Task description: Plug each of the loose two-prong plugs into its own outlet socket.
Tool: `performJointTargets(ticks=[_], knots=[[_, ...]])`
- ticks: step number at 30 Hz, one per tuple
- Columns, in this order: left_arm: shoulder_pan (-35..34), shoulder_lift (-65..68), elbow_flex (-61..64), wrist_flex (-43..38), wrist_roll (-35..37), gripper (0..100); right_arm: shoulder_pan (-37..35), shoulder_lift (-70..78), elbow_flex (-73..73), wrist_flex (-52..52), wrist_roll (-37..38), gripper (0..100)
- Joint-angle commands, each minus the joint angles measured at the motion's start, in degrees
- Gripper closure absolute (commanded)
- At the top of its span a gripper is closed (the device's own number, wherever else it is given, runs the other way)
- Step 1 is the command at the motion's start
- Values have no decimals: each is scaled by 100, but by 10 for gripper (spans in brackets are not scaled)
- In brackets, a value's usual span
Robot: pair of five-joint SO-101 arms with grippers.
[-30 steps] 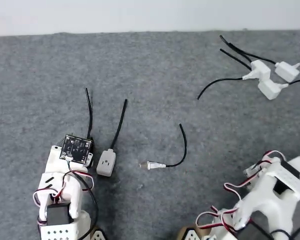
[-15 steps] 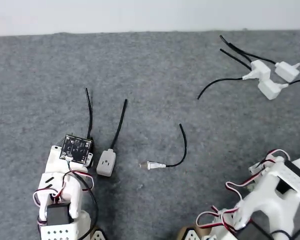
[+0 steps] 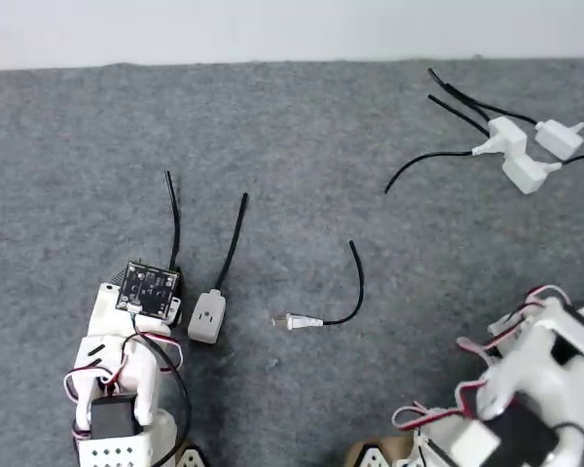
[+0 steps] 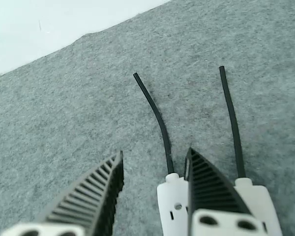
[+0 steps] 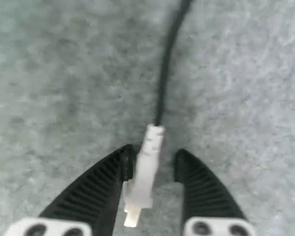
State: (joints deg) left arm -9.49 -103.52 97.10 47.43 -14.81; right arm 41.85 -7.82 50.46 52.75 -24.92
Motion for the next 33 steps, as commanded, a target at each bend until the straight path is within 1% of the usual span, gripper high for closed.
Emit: performJointTargets(ticks=[1,2,4,8,15,18,21,23,26,30,33], knots=[[18,-79,-66,-70,-70,805,4,734,-527,277,-9,984],[18,-79,-66,-70,-70,805,4,822,-615,356,-9,969],[18,-79,-66,-70,-70,805,4,963,-721,418,0,995],[35,-79,-66,-70,-70,805,4,980,-738,435,141,991],[35,-79,-66,-70,-70,805,-40,910,-782,426,132,991],[35,-79,-66,-70,-70,805,-40,523,-993,435,132,991],[35,-79,-66,-62,-70,805,-92,-171,-1108,444,149,991],[44,-79,-66,-62,-70,805,-277,-752,-1116,470,158,991],[44,-79,-66,-62,-70,805,-655,-1675,-1213,919,158,991],[44,-79,-66,-62,-70,805,-1358,-2809,-1468,1596,132,991],[44,-79,-66,-62,-70,805,-1947,-3433,-1407,1824,141,991]])
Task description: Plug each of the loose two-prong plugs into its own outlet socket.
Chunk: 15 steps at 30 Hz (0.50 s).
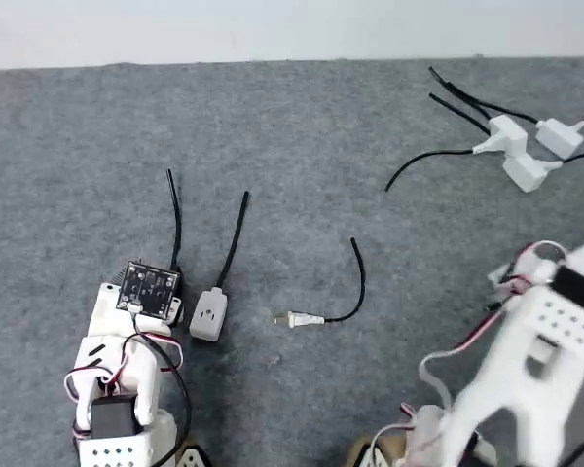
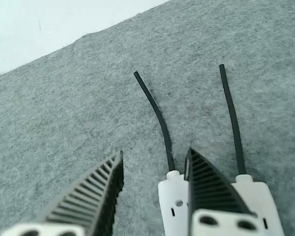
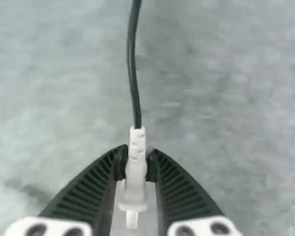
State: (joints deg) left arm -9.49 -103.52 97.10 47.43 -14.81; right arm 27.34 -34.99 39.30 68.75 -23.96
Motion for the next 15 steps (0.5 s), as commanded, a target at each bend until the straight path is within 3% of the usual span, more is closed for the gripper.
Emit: performJointTargets(ticks=[1,5,11,15], knots=[[44,-79,-66,-62,-70,805,-664,-919,-202,215,53,991],[44,-79,-66,-62,-70,805,-1481,-1349,-97,-40,149,991],[62,-79,-66,-62,-70,805,-2563,-1376,-44,-1059,1231,991],[431,-79,-101,-97,-70,805,-3055,-1393,-44,-1516,1319,991]])
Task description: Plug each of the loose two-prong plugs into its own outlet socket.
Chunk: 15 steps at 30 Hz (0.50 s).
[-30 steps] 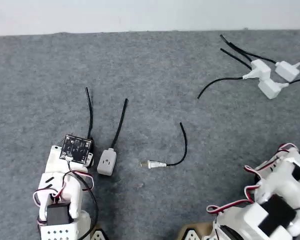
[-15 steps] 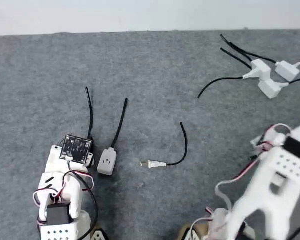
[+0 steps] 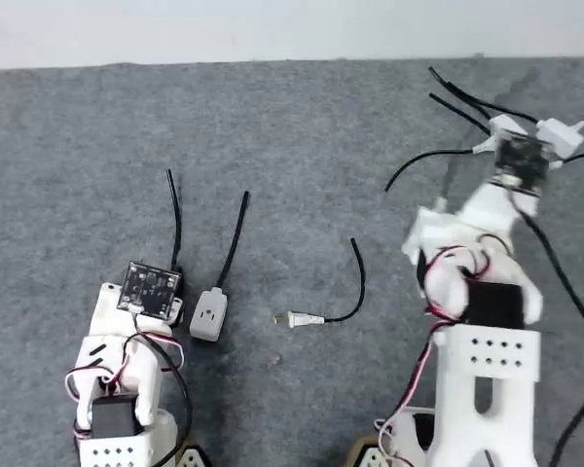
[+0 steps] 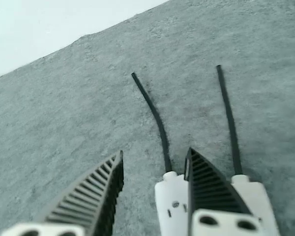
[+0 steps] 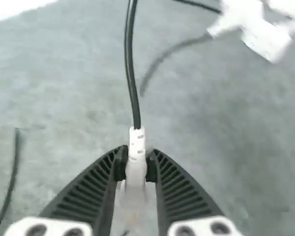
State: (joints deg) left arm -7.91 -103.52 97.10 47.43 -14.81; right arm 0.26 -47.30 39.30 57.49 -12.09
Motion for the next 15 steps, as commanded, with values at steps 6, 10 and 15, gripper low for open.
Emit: performJointTargets(ticks=[6,10,15], knots=[[1574,-79,-734,-193,343,806,-1376,-145,-44,-1226,-255,991],[2400,-79,-989,-580,721,806,-1886,-189,-79,-1631,-519,991],[2840,-79,-1077,-782,826,805,-2536,-198,-88,-1754,-519,991]])
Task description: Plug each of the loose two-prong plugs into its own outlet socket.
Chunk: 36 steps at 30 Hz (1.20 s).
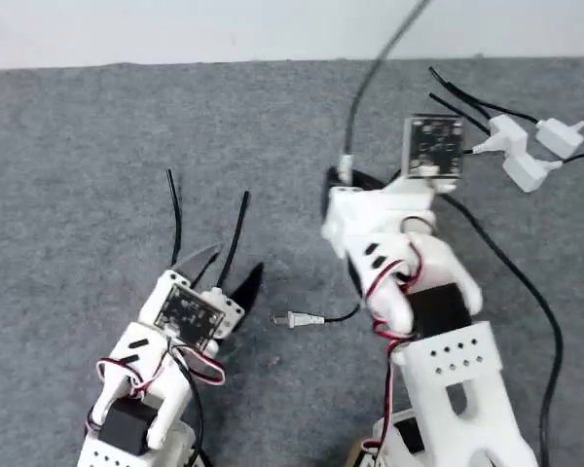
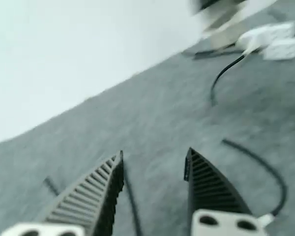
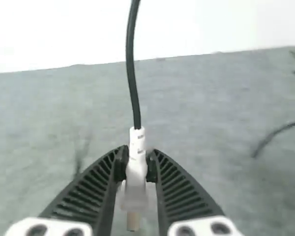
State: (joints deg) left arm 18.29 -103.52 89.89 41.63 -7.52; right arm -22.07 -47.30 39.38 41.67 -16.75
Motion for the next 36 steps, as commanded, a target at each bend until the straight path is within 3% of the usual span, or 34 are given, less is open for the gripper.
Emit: performJointTargets(ticks=[1,9,14,23,36], knots=[[255,-79,-444,-202,97,805,-400,-198,-105,-171,-53,991],[527,-79,-1253,-211,149,807,-910,-207,-835,259,-44,991],[536,-79,-1226,-220,545,806,-1218,-207,-1037,699,-44,991],[492,-79,-1042,-492,580,805,-1235,-224,-1037,866,-44,991],[536,-79,-901,-484,1284,805,-1525,-1385,-985,1218,202,991]])
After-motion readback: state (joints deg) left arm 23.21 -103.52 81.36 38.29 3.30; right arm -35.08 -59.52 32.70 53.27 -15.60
